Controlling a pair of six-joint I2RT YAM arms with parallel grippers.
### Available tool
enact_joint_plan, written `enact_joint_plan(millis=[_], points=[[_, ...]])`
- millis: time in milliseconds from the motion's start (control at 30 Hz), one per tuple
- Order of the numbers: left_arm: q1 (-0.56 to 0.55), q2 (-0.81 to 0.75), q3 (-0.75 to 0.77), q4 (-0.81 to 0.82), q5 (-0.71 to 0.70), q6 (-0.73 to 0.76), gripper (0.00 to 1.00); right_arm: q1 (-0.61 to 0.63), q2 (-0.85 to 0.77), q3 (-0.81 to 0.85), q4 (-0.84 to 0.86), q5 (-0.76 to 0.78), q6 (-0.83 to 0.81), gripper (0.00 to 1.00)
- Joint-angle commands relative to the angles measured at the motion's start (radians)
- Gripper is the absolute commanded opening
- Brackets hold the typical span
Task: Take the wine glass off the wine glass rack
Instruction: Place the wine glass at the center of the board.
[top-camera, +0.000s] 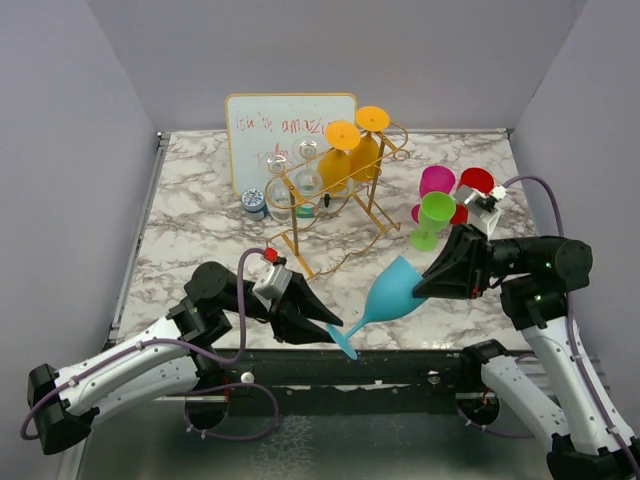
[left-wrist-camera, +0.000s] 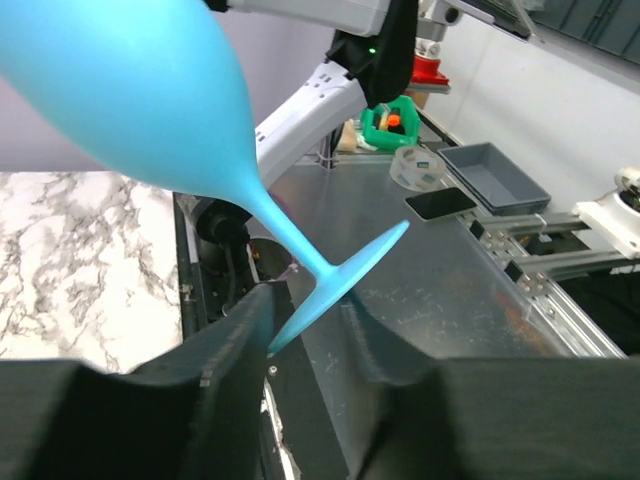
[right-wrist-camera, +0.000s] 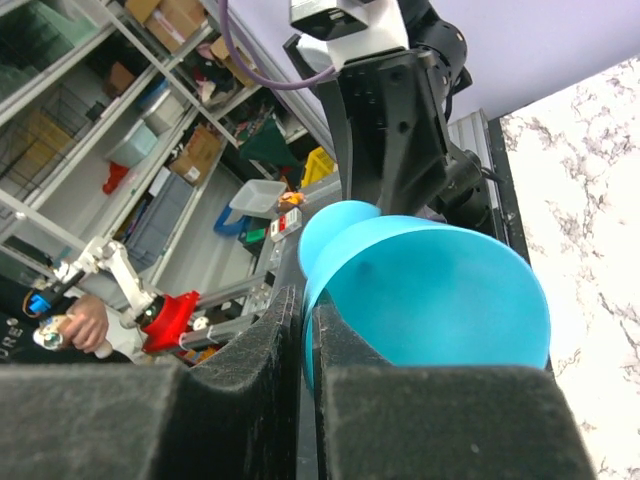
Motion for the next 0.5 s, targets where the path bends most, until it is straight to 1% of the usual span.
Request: enact_joint_plan(millis=[0, 267, 467], points=[[0.0, -0.003, -0.016, 0.001, -0.047, -0.051, 0.41, 0.001, -0.013, 0.04, -0.167, -0.016, -0.156, 0.01], [0.0, -0.008, -0.019, 0.001, -0.06, -0.058, 0.54, 0.001, -0.013, 0.037, -0.235, -0.01, -0.204, 0.0], [0.0, -0.044, -0.029, -0.01, -0.081, -0.058, 0.68, 0.001, -0.008, 0.079, -0.425, 0.002, -0.346, 0.01]])
